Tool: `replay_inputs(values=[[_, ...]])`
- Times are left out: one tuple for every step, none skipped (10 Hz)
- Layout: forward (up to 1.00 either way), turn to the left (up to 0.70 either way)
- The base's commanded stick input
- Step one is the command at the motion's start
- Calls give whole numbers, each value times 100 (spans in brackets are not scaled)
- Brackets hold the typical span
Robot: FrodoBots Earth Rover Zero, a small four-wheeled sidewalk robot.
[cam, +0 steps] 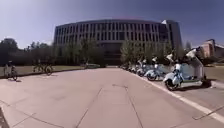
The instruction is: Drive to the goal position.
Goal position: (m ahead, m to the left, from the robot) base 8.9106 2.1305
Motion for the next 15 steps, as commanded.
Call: replay_inputs(values=[[70, 1], [70, 0], [70, 0], [70, 0], [70, 0], [70, 0], [70, -2], [70, -11], [70, -14], [70, -9], [70, 0], [70, 0], [70, 0], [70, 0], [70, 0]])
